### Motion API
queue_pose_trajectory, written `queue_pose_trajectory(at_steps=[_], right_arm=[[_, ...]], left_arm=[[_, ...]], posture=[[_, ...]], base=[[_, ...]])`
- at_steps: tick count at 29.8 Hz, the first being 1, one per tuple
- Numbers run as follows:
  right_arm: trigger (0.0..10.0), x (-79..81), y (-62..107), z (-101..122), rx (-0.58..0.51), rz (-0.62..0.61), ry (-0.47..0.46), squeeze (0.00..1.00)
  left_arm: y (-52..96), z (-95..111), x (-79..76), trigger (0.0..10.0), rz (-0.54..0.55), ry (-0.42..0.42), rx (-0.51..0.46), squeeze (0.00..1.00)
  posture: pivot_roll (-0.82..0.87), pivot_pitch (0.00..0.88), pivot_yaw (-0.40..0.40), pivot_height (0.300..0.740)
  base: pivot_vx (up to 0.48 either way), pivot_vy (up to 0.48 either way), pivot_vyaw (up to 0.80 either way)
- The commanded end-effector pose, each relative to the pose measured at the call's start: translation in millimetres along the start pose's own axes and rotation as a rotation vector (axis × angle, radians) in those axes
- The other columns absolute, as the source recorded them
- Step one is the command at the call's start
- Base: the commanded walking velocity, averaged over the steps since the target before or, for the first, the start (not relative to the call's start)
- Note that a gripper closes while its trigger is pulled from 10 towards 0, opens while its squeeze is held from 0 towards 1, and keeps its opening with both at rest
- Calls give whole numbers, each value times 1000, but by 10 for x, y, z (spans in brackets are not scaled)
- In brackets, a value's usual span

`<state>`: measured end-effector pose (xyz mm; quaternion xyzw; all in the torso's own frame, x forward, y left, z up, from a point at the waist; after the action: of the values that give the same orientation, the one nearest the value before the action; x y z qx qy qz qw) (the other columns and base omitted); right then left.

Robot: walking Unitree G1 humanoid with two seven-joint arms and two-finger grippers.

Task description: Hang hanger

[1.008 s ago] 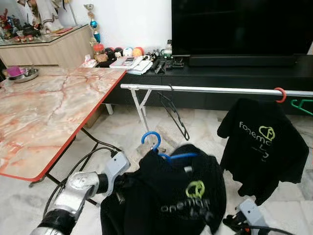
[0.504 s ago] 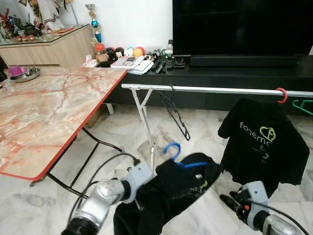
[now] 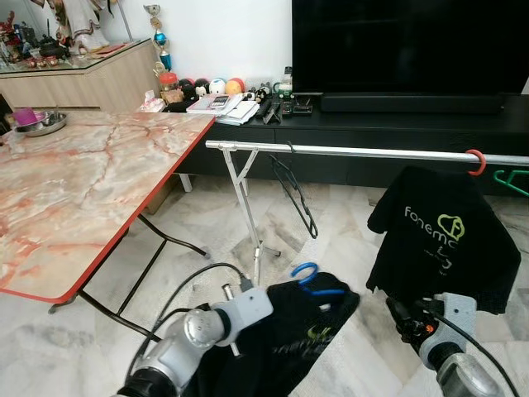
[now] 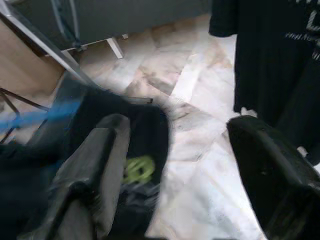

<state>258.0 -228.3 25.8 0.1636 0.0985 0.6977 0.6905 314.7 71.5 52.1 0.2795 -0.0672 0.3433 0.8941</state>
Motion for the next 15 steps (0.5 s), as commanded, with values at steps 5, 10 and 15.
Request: queue_pose_trajectory(at_steps=[5, 10, 15], right_arm=[[10000, 172, 86, -270, 110, 28, -28, 0], [10000, 271, 107, -279, 80, 40, -91, 0], [10000, 426, 131, -29, -110, 128, -110, 0]], left_arm=[[-34, 219, 26, 0, -3, -63, -133, 0], [-65, 229, -167, 0, -79, -165, -174, 0], [-82, 237, -273, 0, -120, -161, -189, 0]], posture=[[-59, 0, 85, 740], [-70, 0, 102, 740], [-66, 0, 107, 740]], base=[[0, 0, 0], [0, 0, 0], [0, 0, 0]])
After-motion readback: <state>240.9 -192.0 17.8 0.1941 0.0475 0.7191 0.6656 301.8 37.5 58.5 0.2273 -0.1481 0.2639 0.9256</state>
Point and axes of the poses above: a point about 5 cm out from each wrist's last joint towards the gripper, its own y axis pointing back from the gripper into the wrist, its own z axis along the axis of the wrist's last joint, x = y × z, the point moved 1 cm from there along -y, pointing out of the wrist towards the gripper, and after that the axes turned 11 degrees about y, right-handed, at the moved point
